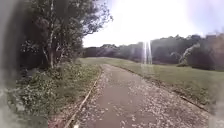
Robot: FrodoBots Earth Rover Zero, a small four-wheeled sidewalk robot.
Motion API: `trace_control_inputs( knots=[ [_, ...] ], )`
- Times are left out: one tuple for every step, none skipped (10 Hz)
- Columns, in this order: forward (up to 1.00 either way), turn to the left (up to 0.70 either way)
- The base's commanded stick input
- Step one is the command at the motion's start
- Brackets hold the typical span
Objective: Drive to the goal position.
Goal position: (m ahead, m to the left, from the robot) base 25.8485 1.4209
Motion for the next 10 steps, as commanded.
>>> trace_control_inputs(
  knots=[
    [1.0, -0.04],
    [1.0, -0.04],
    [1.0, -0.05],
    [1.0, -0.05],
    [1.0, -0.05],
    [1.0, -0.03],
    [1.0, -0.03],
    [1.0, -0.03],
    [1.0, -0.02],
    [1.0, -0.02]
  ],
)
